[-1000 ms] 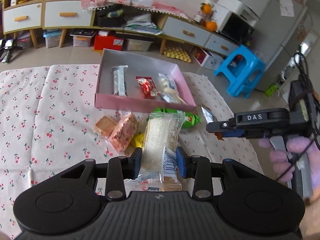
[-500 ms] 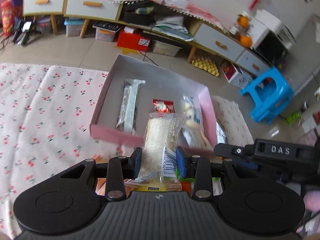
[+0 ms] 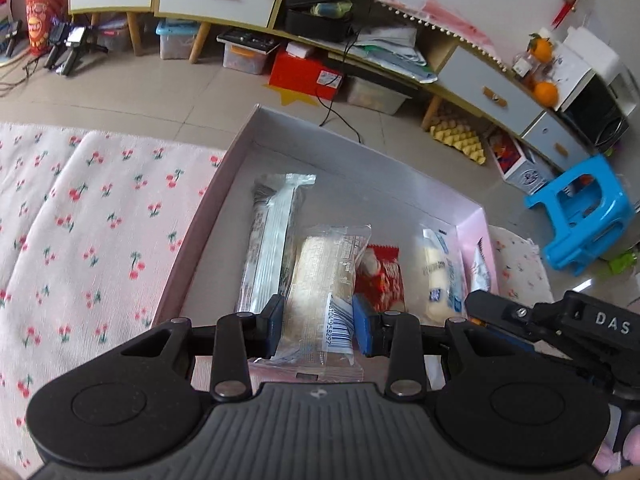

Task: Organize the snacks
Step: 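Carry both packets into the pink box and open both tools, then lift both tools out of the pink box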

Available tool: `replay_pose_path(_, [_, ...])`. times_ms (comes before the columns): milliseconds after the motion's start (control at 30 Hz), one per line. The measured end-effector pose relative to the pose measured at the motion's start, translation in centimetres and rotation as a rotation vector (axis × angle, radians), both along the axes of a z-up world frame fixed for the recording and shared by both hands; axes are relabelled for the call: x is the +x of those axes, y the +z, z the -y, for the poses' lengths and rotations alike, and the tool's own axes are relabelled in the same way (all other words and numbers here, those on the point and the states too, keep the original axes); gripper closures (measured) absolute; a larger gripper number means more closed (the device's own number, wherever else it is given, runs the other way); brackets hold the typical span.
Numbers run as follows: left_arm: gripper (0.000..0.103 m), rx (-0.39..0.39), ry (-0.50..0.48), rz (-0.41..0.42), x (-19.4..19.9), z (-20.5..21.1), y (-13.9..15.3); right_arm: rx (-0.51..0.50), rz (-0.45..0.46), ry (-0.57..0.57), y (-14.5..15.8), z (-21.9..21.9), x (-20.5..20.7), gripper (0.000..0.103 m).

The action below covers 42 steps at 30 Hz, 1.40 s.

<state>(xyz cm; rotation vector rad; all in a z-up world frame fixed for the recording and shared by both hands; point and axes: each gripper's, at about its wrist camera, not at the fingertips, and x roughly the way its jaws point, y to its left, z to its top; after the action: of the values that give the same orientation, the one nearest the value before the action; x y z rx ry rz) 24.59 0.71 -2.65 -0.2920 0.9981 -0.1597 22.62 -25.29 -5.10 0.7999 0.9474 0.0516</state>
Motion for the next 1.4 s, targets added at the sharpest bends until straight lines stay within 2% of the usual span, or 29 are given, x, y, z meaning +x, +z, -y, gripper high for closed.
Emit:
replay_pose_path(300, [0.07, 0.162, -0.032, 0.069, 1.6, 1.4, -0.1, 0.023, 0.022, -0.016, -1.0, 0.5, 1.5, 0.059])
replay_pose_path(467, [0.067, 0.183, -0.069, 0.07, 2.0, 2.0, -0.5, 0.026, 0.03, -0.025, -1.1, 0.6, 1.5, 0.057])
replay_pose_path(533, [0.056, 0.19, -0.063, 0.087, 1.8, 2.1, -0.4, 0.021, 0.033, -0.028, -0.9, 0.7, 1.4, 0.056])
replay_pose_path(567, [0.043, 0.19, -0.065, 0.093, 1.7, 2.1, -0.3, 0.022, 0.029, -0.033, -0.8, 0.8, 1.4, 0.049])
replay_pose_path(600, [0.037, 0.191, -0.066, 0.096, 1.7, 2.1, -0.2, 0.03, 0.027, -0.039, -0.8, 0.9, 1.3, 0.044])
replay_pose_path(633, [0.037, 0.189, -0.067, 0.098, 1.6, 2.1, -0.1, 0.042, 0.03, -0.045, -0.7, 1.0, 1.2, 0.04])
replay_pose_path(733, [0.036, 0.186, -0.081, 0.094, 1.6, 2.2, 0.3, 0.047, 0.036, -0.049, -0.5, 1.3, 1.1, 0.037])
replay_pose_path(867, [0.026, 0.201, -0.09, 0.1, 1.3, 2.4, 0.8, 0.044, 0.037, -0.058, 0.0, 1.4, 0.5, 0.034])
replay_pose_path(1100, [0.02, 0.203, -0.094, 0.095, 0.1, 2.3, 1.5, 0.017, 0.033, -0.059, 1.6, 0.9, -0.8, 0.032])
replay_pose_path(1267, [0.012, 0.224, -0.088, 0.125, -1.4, 2.3, 2.6, -0.01, 0.037, -0.055, 3.2, 0.6, -2.2, 0.031])
replay_pose_path(1400, [0.009, 0.225, -0.09, 0.133, -2.6, 2.1, 3.2, -0.037, 0.042, -0.047, 4.7, 0.2, -3.5, 0.028])
